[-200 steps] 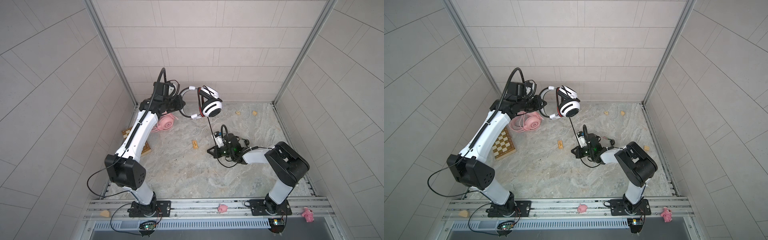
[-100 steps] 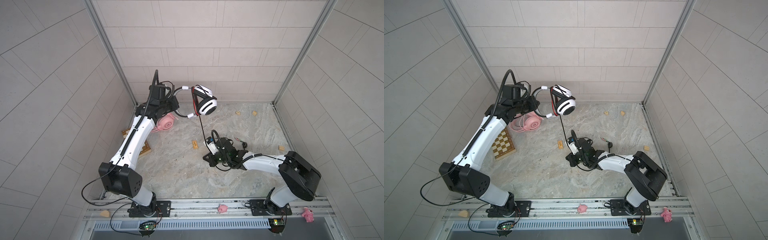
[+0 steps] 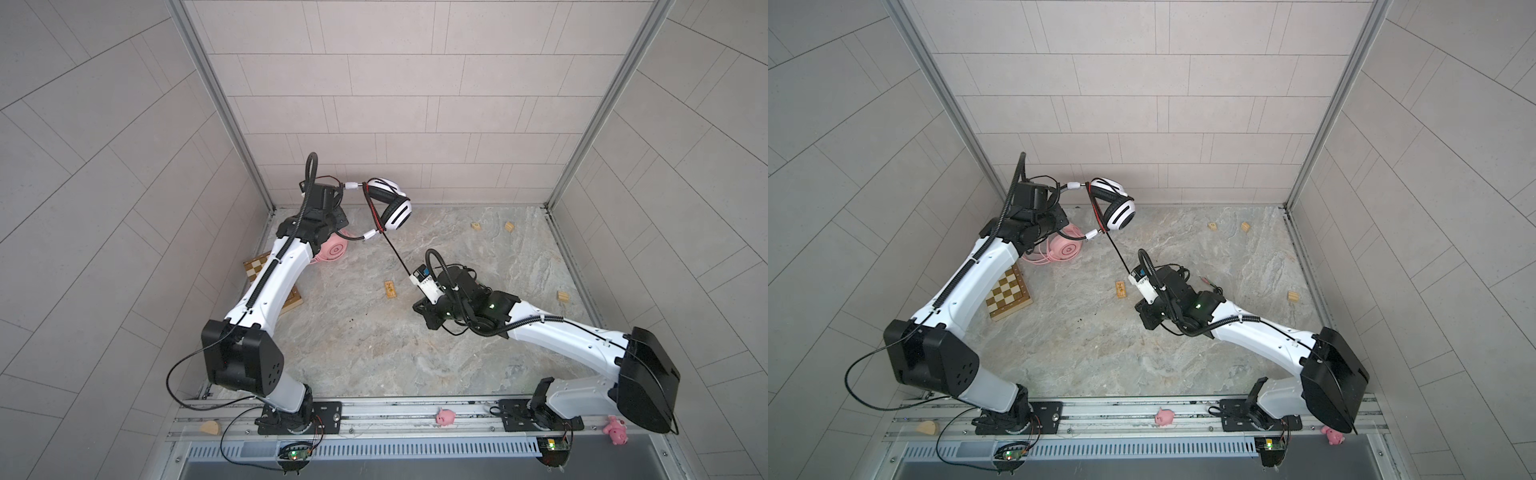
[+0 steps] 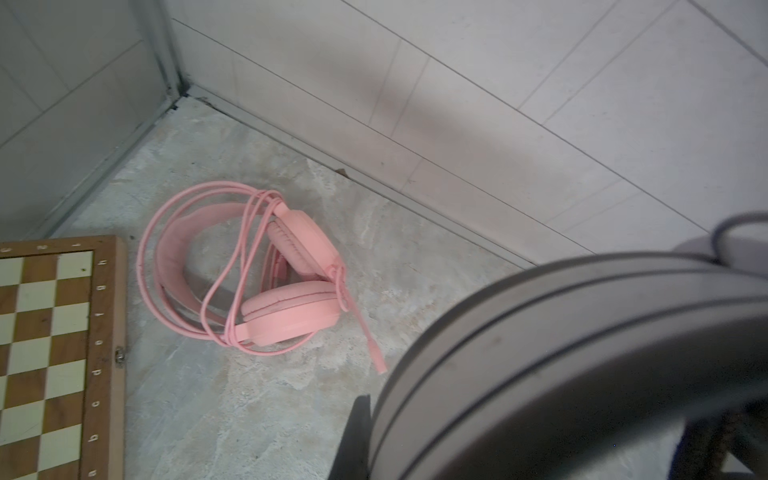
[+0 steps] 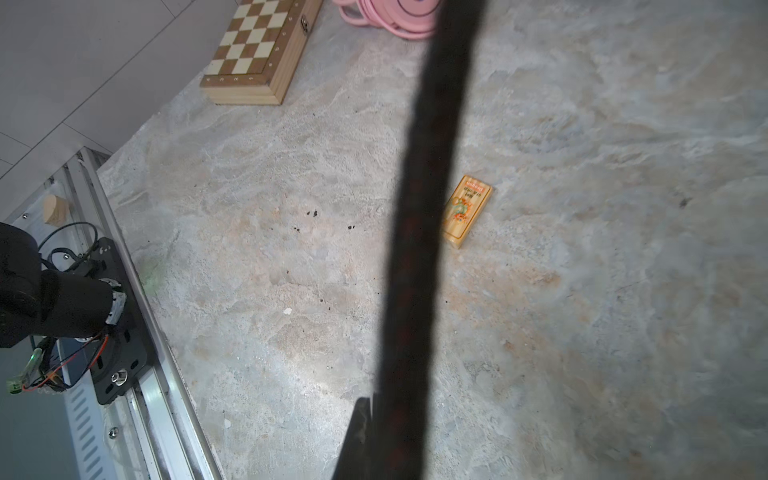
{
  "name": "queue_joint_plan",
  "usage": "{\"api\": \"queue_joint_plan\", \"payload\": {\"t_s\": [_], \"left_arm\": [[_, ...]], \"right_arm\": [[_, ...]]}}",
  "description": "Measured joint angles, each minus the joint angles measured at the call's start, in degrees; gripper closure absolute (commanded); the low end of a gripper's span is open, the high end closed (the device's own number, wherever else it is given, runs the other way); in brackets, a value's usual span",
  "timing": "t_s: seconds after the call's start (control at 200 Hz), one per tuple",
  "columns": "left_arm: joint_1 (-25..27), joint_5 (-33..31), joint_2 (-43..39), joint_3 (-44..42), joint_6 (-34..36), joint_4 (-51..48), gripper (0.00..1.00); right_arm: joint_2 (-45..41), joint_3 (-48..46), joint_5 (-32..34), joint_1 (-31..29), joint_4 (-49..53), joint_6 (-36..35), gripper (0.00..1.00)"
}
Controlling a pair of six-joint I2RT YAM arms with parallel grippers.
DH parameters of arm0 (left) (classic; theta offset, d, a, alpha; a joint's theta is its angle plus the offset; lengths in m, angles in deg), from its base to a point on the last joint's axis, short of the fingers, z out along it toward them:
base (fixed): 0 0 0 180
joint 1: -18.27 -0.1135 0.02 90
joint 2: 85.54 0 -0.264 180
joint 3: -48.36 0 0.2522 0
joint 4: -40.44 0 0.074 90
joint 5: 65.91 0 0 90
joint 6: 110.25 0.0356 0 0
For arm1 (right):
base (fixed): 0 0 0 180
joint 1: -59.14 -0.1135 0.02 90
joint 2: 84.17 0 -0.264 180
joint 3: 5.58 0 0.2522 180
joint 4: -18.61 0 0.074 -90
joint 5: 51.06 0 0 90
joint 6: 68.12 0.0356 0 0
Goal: Wrap the headphones
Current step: 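Bring the cable up around the headset with the right gripper toward the left gripper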
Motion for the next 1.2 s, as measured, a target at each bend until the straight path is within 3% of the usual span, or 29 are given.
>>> {"api": "queue_joint_plan", "payload": {"t_s": [0.275, 0.58, 0.811, 1.201], "left_arm": [[2.0, -6.1, 0.2, -2.0, 2.3, -0.5, 1.00], [8.4, -13.0, 0.4, -2.0, 12.4, -1.0, 1.00], [12.9, -11.8, 1.2, -1.9, 20.7, -4.2, 1.00], [19.5, -2.9, -1.1, -6.7, 28.7, -2.1, 1.00]], "right_arm": [[-4.5, 6.2, 2.4, -0.1, 3.2, -2.1, 0.95], [-4.6, 14.1, 4.1, 0.7, 7.5, -6.3, 0.94], [-4.6, 19.4, 5.7, 4.3, 10.8, -10.1, 0.94], [-4.5, 23.2, 6.0, 9.9, 14.4, -13.5, 0.95]]}}
